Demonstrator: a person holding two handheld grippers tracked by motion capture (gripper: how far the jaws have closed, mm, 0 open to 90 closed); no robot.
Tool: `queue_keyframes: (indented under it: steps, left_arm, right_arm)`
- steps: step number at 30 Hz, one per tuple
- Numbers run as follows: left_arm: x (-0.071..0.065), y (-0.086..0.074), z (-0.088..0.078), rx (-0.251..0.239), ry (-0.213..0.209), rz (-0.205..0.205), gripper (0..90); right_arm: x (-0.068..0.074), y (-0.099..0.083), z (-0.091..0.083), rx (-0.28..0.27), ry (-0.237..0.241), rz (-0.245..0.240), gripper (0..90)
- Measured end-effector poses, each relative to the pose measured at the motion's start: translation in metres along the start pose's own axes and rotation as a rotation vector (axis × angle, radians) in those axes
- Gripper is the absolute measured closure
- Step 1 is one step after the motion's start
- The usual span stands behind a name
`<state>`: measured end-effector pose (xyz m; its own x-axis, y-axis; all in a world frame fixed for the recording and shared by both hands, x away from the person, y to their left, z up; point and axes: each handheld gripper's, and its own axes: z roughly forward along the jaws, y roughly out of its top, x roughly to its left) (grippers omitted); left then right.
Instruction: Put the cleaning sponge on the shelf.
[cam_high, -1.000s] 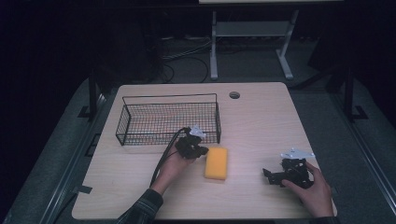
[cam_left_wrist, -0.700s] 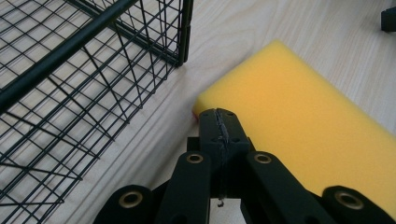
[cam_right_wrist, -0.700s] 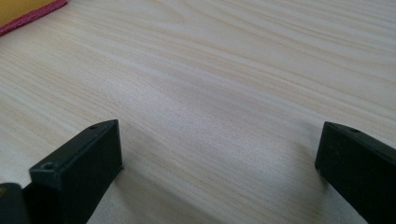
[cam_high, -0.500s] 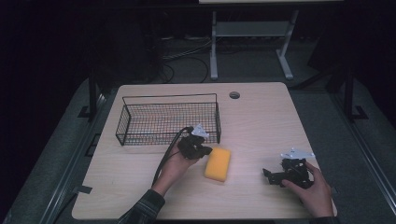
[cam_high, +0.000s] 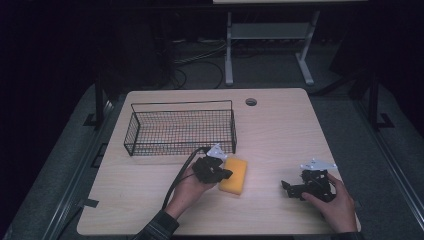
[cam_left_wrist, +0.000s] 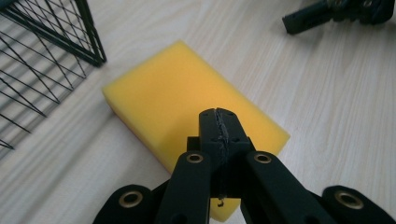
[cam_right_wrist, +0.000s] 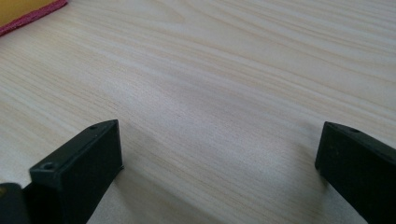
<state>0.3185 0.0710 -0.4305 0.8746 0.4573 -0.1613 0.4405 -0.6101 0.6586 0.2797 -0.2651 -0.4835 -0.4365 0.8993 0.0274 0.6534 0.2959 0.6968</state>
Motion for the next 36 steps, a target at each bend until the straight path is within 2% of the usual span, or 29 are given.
queue_keyframes:
  steps: [2, 7, 11, 15, 16, 20, 36]
  left_arm:
    - [0.0, -0.002, 0.002, 0.014, 0.001, 0.001, 89.7]
    - [0.001, -0.006, 0.002, 0.01, -0.001, -0.016, 89.8]
    - [0.003, -0.008, -0.001, 0.024, 0.015, -0.002, 89.8]
    - [0.005, -0.01, -0.005, 0.022, 0.027, -0.018, 89.8]
    - [0.007, -0.012, -0.008, 0.033, 0.03, -0.016, 89.8]
    - [0.011, -0.015, -0.012, 0.03, 0.042, -0.033, 89.7]
    - [0.029, -0.023, -0.025, 0.038, 0.089, -0.053, 89.7]
  right_arm:
    - [0.0, 0.0, 0.0, 0.0, 0.0, 0.0, 0.0]
    - [0.0, 0.0, 0.0, 0.0, 0.001, -0.001, 0.0]
    - [0.0, 0.0, 0.0, 0.0, 0.002, -0.001, 0.0]
    - [0.0, 0.0, 0.0, 0.0, 0.001, 0.0, 0.0]
    - [0.0, 0.0, 0.0, 0.0, 0.002, -0.001, 0.0]
    - [0.0, 0.0, 0.0, 0.001, 0.002, -0.001, 0.0]
    - [0.0, 0.0, 0.0, 0.0, 0.002, -0.001, 0.0]
